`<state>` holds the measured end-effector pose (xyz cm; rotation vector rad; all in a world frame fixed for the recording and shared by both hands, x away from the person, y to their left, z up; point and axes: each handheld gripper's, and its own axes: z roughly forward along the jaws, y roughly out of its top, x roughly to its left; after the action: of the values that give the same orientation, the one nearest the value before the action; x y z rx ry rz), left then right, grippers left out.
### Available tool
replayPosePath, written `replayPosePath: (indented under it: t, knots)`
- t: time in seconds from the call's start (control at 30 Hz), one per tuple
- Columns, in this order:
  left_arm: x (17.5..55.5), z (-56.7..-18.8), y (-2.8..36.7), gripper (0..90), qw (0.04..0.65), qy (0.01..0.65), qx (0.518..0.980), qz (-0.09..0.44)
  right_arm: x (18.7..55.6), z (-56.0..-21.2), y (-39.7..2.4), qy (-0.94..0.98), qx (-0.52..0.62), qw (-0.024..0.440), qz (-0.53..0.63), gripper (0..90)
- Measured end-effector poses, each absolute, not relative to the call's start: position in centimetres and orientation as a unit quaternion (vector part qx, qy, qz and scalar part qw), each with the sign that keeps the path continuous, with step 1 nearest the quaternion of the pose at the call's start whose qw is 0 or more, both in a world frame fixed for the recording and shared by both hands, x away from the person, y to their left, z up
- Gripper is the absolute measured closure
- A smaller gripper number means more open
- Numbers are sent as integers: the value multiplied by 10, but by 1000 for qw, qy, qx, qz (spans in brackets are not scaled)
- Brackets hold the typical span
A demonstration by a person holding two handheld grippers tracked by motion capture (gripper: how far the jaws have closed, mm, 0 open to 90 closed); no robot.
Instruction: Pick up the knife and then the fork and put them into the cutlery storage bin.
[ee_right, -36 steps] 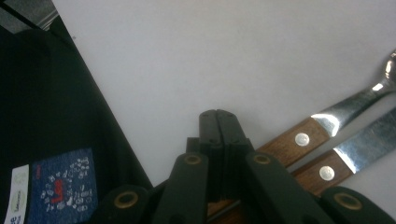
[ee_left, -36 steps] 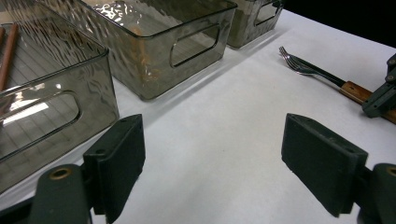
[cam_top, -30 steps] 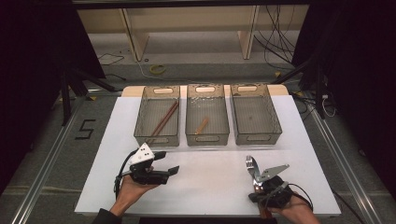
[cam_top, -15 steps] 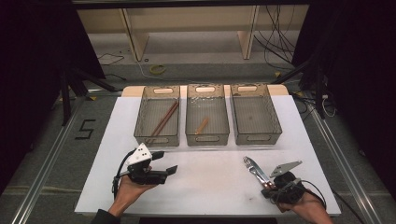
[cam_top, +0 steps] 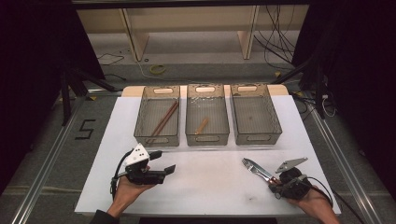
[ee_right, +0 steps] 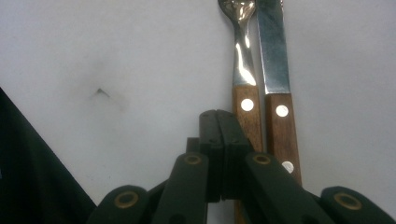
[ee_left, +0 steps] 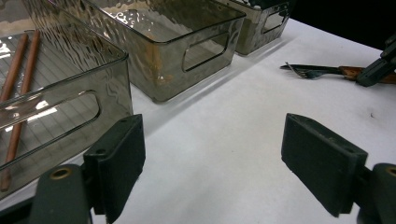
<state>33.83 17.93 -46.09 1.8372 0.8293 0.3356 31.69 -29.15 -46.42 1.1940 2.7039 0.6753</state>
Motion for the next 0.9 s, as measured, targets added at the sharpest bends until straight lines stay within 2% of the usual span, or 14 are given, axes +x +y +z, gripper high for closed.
replayPosePath:
  t: [0.07,0.2,0.37,0.43,0.6,0.9]
  knots:
    - [338,-461,179,212,522,345,767,141,317,-463,-291,893,390,54,219,895]
    - [338,-461,179,212,520,344,769,141,315,-450,-290,896,374,62,232,831]
    - [338,-461,179,212,520,345,768,141,321,-432,-296,898,371,106,211,652]
    - [338,-461,179,211,521,346,767,141,326,-431,-299,899,378,108,194,574]
    - [338,-461,181,211,521,348,767,140,337,-443,-304,902,389,108,154,491]
    - [338,-460,182,209,521,348,766,142,342,-446,-307,905,391,100,136,479]
